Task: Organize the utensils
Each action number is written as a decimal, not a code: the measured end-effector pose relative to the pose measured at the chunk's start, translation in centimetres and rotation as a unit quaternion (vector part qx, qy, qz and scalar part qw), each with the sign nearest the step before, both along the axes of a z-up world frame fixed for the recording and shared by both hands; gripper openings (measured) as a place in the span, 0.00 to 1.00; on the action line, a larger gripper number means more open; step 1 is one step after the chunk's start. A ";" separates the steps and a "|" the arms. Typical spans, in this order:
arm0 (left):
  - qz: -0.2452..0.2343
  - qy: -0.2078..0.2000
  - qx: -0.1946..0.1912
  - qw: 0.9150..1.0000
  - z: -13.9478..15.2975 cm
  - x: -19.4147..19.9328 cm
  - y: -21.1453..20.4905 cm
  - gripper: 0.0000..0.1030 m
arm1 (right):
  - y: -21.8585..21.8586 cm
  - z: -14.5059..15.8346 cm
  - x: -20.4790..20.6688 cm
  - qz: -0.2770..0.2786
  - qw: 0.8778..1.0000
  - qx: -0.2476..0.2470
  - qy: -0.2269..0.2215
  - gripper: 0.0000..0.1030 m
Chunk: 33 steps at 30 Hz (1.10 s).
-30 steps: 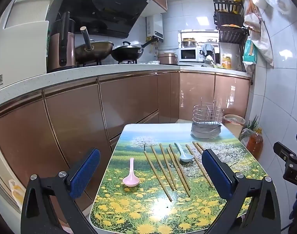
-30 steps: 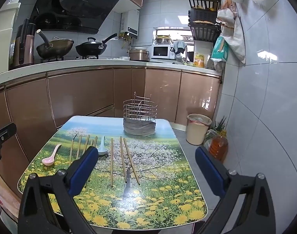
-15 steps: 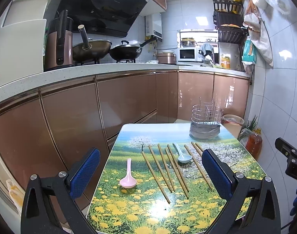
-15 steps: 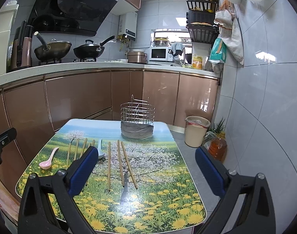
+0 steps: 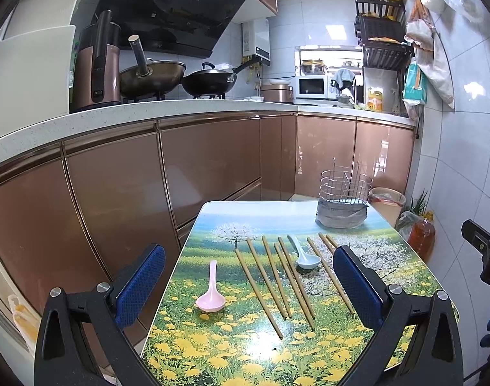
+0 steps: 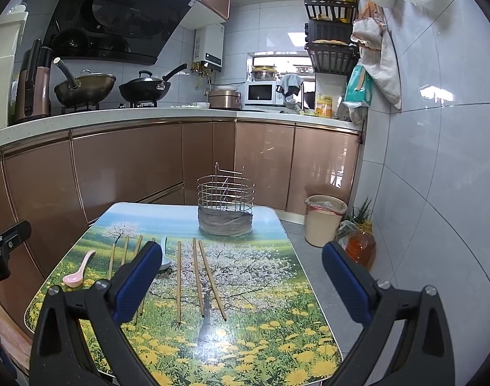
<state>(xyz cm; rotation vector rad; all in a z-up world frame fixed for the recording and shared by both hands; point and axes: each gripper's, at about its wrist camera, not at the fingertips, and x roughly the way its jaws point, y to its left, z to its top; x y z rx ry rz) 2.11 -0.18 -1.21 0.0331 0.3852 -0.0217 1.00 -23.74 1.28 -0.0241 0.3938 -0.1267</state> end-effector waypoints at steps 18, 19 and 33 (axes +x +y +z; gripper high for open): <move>-0.010 0.016 0.000 1.000 -0.6 1.8 -0.3 1.00 | 0.2 -0.4 1.2 0.002 1.000 0.007 0.007 0.98; -0.011 0.016 0.000 1.000 -0.7 1.9 -0.4 1.00 | 0.2 -0.4 1.3 0.003 1.000 0.006 0.008 0.98; -0.012 0.039 -0.021 0.999 -0.9 3.8 0.6 1.00 | 0.4 -1.1 3.2 0.009 1.000 0.007 0.026 0.98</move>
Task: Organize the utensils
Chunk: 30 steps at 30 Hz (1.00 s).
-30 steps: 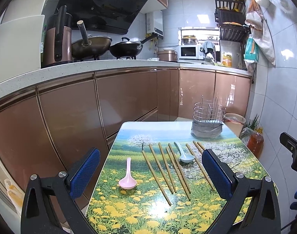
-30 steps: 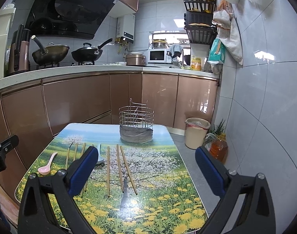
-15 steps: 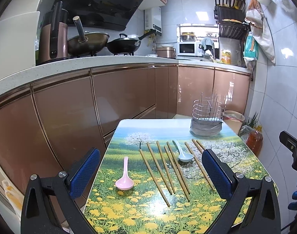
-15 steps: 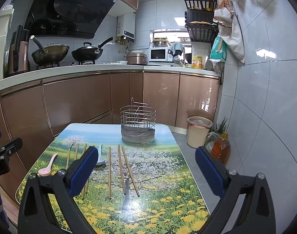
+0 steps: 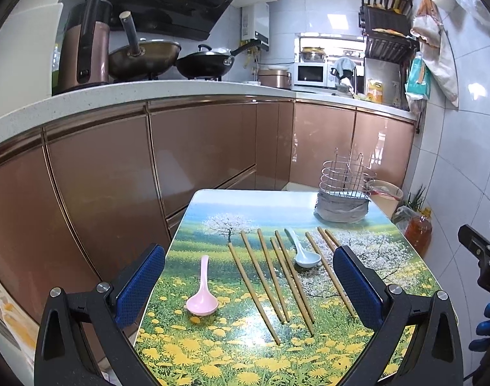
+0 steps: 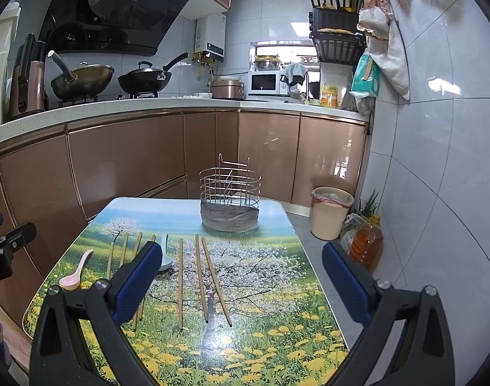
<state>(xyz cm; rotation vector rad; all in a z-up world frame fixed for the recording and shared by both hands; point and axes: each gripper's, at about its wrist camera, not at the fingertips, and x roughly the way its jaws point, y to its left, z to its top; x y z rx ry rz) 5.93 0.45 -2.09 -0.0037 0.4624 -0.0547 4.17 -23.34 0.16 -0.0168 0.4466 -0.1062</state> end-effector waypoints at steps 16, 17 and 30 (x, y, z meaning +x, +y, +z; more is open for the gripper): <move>0.010 0.030 0.018 0.999 0.5 4.3 1.2 1.00 | 0.8 0.9 4.3 0.047 0.998 0.003 0.039 0.98; 0.010 0.033 0.018 0.999 0.5 4.7 1.3 1.00 | 0.7 1.1 4.8 0.052 0.998 0.005 0.042 0.98; -0.007 0.095 0.022 0.995 -0.3 10.9 1.3 1.00 | 0.4 2.3 11.7 0.111 0.990 0.007 0.089 0.96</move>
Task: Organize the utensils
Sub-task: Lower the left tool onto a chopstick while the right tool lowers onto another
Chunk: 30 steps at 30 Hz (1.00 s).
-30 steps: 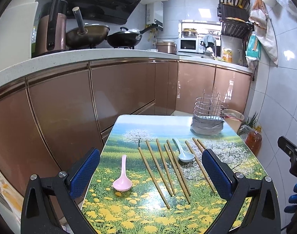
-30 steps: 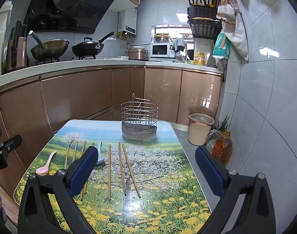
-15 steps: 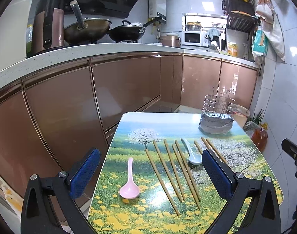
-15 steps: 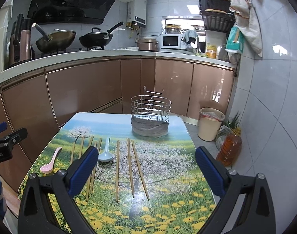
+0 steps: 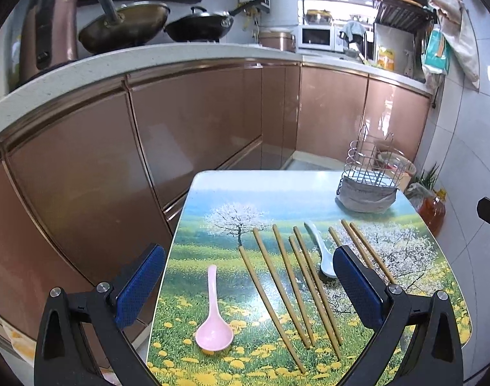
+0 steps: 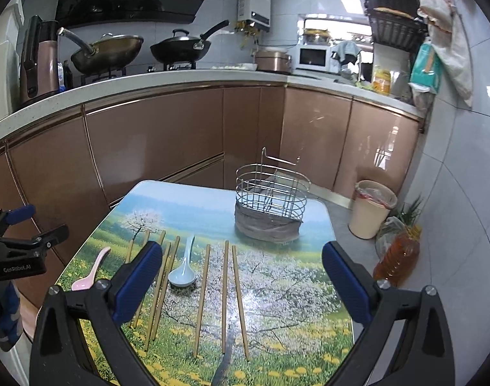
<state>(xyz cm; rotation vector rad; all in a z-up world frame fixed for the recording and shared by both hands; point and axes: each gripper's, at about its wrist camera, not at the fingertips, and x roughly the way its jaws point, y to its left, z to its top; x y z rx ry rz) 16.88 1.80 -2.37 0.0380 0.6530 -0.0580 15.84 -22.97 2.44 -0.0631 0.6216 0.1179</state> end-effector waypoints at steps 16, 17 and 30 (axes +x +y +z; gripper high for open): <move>-0.057 0.176 -0.069 0.980 -1.3 11.1 1.4 0.71 | 0.4 -2.0 8.8 0.082 0.991 0.020 0.108 0.67; -0.059 0.189 -0.073 0.977 -1.9 11.6 1.2 0.69 | 0.4 -2.6 9.5 0.089 0.988 0.026 0.122 0.59; -0.053 0.339 -0.098 0.934 -10.1 18.6 -1.3 0.40 | 2.0 -12.9 17.8 0.114 0.943 0.064 0.305 0.27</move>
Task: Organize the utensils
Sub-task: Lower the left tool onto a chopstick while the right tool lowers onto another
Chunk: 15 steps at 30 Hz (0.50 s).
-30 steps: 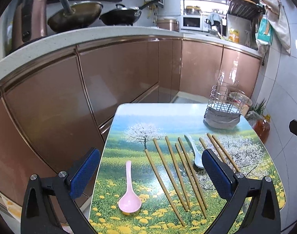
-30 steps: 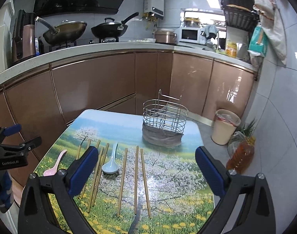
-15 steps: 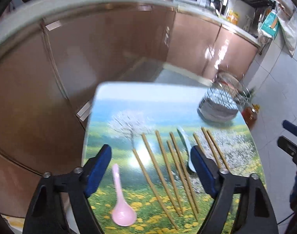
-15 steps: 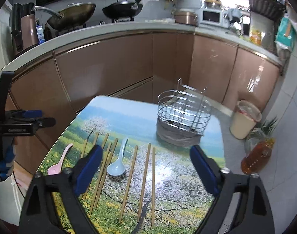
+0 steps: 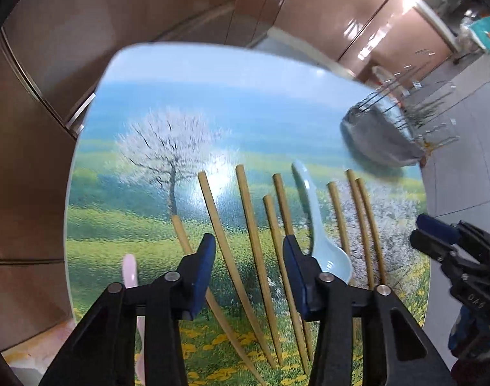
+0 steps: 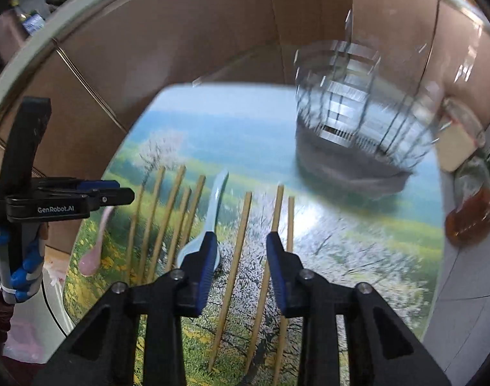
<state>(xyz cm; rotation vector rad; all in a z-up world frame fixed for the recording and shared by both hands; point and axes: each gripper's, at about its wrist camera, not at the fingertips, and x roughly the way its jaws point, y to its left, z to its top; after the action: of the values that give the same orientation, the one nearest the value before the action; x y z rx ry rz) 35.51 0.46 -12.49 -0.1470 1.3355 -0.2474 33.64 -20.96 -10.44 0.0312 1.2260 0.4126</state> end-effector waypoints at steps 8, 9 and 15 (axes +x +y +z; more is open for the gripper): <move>0.023 0.029 -0.005 0.999 -2.0 2.4 1.0 0.40 | 0.7 -4.4 2.4 -0.009 0.999 -0.014 0.049 0.25; 0.024 0.031 -0.006 0.999 -2.1 2.5 1.1 0.40 | 0.8 -4.6 2.5 -0.010 0.999 -0.015 0.050 0.25; 0.026 0.038 -0.008 0.999 -2.9 2.9 1.4 0.40 | 1.0 -5.8 3.1 -0.012 0.998 -0.018 0.060 0.25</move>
<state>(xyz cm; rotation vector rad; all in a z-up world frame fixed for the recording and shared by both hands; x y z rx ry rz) 38.43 1.90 -15.36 -0.2066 1.4043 -0.2094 36.78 -20.01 -16.20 0.0407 1.3490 0.3715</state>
